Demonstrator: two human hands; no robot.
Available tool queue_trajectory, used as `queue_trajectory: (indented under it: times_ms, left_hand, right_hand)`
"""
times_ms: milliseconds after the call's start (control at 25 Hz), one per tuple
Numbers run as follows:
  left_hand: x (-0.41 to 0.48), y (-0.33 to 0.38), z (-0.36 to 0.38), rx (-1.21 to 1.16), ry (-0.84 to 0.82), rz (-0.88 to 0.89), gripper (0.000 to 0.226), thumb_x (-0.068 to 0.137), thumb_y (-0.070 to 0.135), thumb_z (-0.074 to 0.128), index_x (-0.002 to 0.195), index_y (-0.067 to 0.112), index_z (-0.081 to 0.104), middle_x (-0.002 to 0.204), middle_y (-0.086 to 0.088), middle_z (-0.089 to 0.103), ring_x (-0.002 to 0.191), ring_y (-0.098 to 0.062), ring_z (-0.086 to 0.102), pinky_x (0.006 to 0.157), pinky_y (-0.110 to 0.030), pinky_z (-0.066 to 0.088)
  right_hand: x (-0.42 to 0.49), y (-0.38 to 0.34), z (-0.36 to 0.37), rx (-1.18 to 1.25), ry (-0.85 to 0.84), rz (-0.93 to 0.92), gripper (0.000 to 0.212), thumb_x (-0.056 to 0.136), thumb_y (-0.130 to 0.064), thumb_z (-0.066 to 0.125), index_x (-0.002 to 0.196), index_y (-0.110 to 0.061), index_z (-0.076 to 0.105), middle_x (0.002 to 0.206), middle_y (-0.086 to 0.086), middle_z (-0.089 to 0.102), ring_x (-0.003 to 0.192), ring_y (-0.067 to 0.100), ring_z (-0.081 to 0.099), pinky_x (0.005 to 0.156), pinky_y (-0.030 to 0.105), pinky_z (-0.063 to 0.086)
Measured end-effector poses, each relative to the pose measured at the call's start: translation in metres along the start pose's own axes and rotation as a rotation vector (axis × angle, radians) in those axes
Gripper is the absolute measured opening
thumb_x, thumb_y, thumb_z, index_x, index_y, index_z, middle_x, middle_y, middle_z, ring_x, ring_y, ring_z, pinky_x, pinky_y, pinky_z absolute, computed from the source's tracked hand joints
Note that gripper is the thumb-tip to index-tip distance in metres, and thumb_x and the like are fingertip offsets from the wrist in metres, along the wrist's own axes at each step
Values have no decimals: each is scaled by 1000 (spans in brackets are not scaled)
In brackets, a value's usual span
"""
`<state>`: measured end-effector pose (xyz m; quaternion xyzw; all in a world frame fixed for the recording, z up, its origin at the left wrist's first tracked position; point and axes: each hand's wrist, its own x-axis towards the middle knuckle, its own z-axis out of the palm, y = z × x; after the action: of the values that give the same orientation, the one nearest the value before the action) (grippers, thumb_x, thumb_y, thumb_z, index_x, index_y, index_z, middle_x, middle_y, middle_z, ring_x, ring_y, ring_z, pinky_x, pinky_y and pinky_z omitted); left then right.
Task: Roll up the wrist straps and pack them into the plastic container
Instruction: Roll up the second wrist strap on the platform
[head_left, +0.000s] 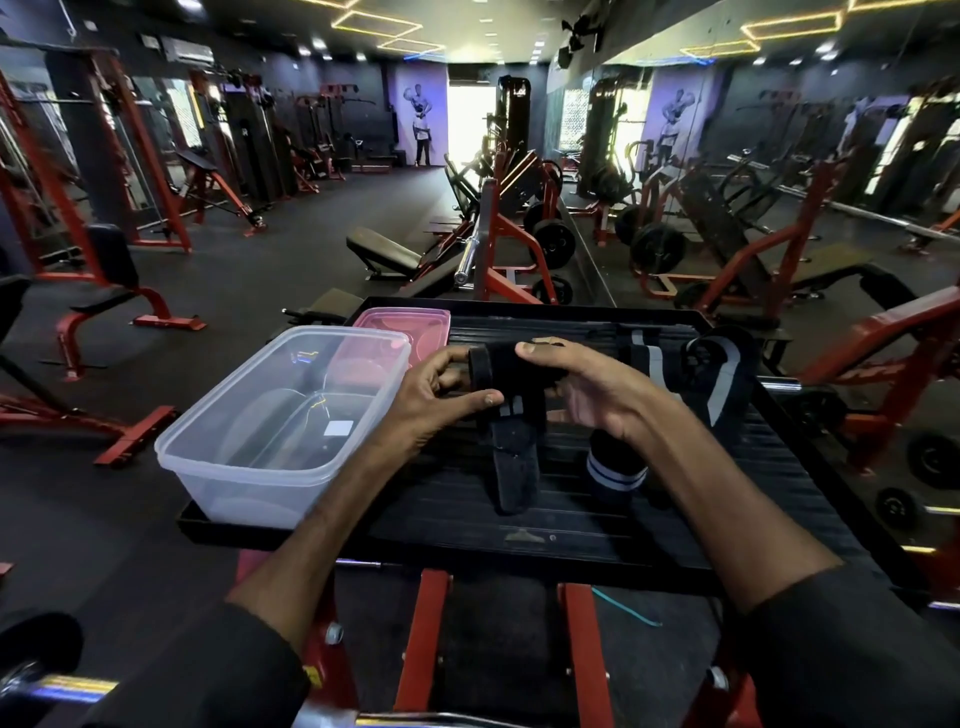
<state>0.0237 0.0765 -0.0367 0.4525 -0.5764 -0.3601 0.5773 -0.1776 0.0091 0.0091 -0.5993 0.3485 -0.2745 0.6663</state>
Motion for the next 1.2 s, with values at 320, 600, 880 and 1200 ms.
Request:
queue_trajectory:
  times_ms: [320, 600, 880, 1200]
  left_hand:
    - [-8, -2, 4, -232, -95, -211, 32, 96, 13, 62, 128, 14, 59, 106, 1, 76, 100, -14, 72, 71, -24, 59]
    - [-5, 11, 7, -361, -125, -361, 51, 96, 54, 50, 134, 20, 60, 119, -8, 72, 101, -23, 73, 77, -40, 60]
    - [-7, 1, 19, -272, 31, -237, 50, 88, 51, 66, 124, 17, 66, 121, -7, 73, 112, -23, 69, 80, -35, 57]
    - [0, -1, 13, -243, 53, -87, 37, 87, 11, 73, 122, 14, 64, 116, -3, 74, 104, -15, 69, 78, -25, 58]
  right_hand:
    - [-4, 13, 0, -110, 71, -265, 33, 90, -23, 76, 120, -17, 64, 112, -1, 73, 102, 17, 72, 80, 31, 56]
    - [-2, 18, -5, -237, 118, -463, 53, 76, 6, 82, 123, -1, 59, 109, 4, 68, 96, 5, 68, 79, 21, 56]
    - [-5, 9, 0, -265, 14, -335, 55, 76, 13, 77, 123, -9, 60, 118, 9, 64, 102, 10, 63, 80, 23, 55]
    - [1, 8, 6, -163, 16, 59, 43, 95, -55, 58, 127, -28, 65, 130, -3, 67, 115, 19, 63, 106, 53, 36]
